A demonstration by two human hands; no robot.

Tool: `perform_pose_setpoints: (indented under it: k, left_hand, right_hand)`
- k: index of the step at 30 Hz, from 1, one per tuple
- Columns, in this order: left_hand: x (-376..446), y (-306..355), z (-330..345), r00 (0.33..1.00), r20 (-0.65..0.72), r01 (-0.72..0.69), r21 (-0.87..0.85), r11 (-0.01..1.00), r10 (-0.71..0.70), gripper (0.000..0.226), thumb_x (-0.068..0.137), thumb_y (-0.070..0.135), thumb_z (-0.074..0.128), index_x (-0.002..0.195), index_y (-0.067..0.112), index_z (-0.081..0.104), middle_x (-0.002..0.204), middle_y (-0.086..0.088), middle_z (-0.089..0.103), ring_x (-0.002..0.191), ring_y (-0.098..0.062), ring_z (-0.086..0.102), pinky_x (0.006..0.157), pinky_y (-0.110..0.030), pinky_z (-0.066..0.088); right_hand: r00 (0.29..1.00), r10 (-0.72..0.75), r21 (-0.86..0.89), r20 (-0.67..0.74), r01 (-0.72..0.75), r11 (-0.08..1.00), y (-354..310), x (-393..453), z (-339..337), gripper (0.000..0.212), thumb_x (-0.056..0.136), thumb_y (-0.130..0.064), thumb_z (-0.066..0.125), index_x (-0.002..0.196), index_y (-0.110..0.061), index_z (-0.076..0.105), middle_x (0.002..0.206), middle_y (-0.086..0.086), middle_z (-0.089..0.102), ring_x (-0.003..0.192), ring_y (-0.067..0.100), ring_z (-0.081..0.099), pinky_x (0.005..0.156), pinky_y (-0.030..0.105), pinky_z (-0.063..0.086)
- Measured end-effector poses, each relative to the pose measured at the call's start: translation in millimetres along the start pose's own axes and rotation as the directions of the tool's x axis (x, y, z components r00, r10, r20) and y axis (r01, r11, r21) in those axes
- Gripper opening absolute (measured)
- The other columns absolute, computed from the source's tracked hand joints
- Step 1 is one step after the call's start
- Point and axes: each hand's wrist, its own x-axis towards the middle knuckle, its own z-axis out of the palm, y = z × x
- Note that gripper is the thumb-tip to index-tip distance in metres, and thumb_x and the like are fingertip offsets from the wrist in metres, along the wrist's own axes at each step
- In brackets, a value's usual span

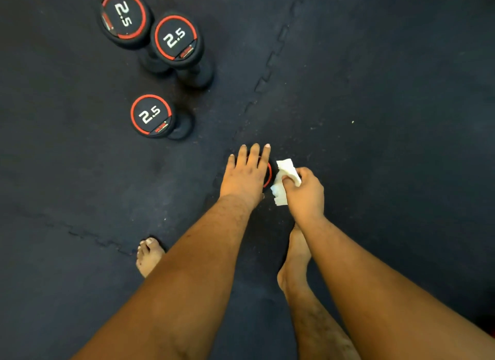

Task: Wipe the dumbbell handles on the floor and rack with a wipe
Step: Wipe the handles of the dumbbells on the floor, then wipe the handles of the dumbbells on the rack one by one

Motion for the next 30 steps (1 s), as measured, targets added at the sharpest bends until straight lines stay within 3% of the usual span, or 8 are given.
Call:
perform_pose_setpoints:
  k: [5,9,11,13,16,19,24,30]
  left_hand:
    - [-27,10,-31,0.994,0.013,0.104,-0.345,0.933,-0.106,0.095,0.098,0.038,0.062,0.162,0.012,-0.003,0.171,-0.006,-0.004,0.157,-0.026,-0.004,0.127,-0.046,0.009]
    - [-85,31,-97,0.961,0.199,0.256,-0.905,0.340,-0.192,0.038,0.107,0.031,0.049,0.140,0.014,0.053,0.141,-0.008,0.056,0.134,-0.028,0.052,0.109,-0.037,0.041]
    - [-129,40,-139,0.944,0.305,0.315,-0.947,0.069,-0.130,0.032,0.108,0.041,0.044,0.113,0.019,0.067,0.115,-0.003,0.073,0.111,-0.026,0.069,0.094,-0.040,0.054]
    - [-172,45,-178,0.931,0.353,0.348,-0.935,-0.068,-0.086,0.042,0.106,0.051,0.042,0.110,0.021,0.070,0.105,0.001,0.078,0.098,-0.018,0.074,0.078,-0.034,0.058]
    - [-247,55,-237,0.961,0.272,0.269,-0.961,-0.060,-0.050,0.040,0.102,0.050,0.053,0.114,0.016,0.071,0.106,-0.003,0.078,0.099,-0.022,0.074,0.083,-0.038,0.060]
    - [-314,70,-289,0.995,0.098,0.097,-0.990,0.099,0.010,0.023,0.094,0.025,0.073,0.108,0.006,0.072,0.100,-0.008,0.078,0.099,-0.029,0.074,0.087,-0.042,0.060]
    - [-403,102,-366,0.992,-0.118,-0.123,-0.954,0.274,0.034,0.008,0.092,0.017,0.073,0.092,0.009,0.071,0.086,-0.011,0.076,0.076,-0.025,0.070,0.061,-0.038,0.056]
    - [-504,146,-448,0.953,-0.252,-0.286,-0.931,0.227,0.169,0.007,0.101,0.012,0.059,0.097,0.012,0.065,0.089,-0.003,0.074,0.080,-0.015,0.070,0.075,-0.040,0.061]
  right_hand:
    - [0.998,0.027,0.215,0.057,-0.038,0.976,-13,-23,-30,0.008,0.094,-0.021,0.065,0.102,-0.022,0.065,0.091,-0.008,0.067,0.084,0.009,0.065,0.065,0.021,0.048]
    - [0.981,0.120,0.472,0.155,-0.180,0.863,-49,-78,-68,0.024,0.094,-0.015,0.066,0.117,-0.015,0.062,0.103,0.005,0.072,0.087,0.020,0.072,0.061,0.036,0.062]
    - [0.983,0.101,0.495,0.153,-0.165,0.853,-72,-115,-98,0.027,0.094,-0.014,0.066,0.120,-0.011,0.061,0.105,0.009,0.071,0.085,0.022,0.072,0.055,0.036,0.061]
    - [0.986,0.070,0.508,0.152,-0.139,0.850,-93,-153,-128,0.022,0.095,-0.014,0.066,0.116,-0.012,0.060,0.104,0.010,0.070,0.085,0.023,0.072,0.052,0.034,0.059]
    - [0.993,0.049,0.561,0.112,-0.104,0.821,-129,-225,-189,0.018,0.094,-0.013,0.068,0.111,-0.013,0.065,0.100,0.010,0.073,0.085,0.023,0.073,0.056,0.032,0.059]
    - [1.000,0.013,0.610,0.008,-0.016,0.792,-160,-294,-241,0.020,0.091,-0.015,0.073,0.111,-0.013,0.068,0.100,0.008,0.075,0.092,0.023,0.073,0.074,0.034,0.062]
    - [0.972,0.013,0.656,-0.235,0.149,0.740,-186,-408,-318,0.024,0.089,-0.008,0.072,0.110,-0.016,0.065,0.103,0.005,0.074,0.092,0.017,0.072,0.077,0.036,0.062]
    - [0.862,0.197,0.753,-0.468,0.272,0.600,-180,-528,-389,0.022,0.094,-0.005,0.061,0.110,-0.020,0.060,0.096,0.005,0.070,0.080,0.015,0.068,0.067,0.036,0.062]
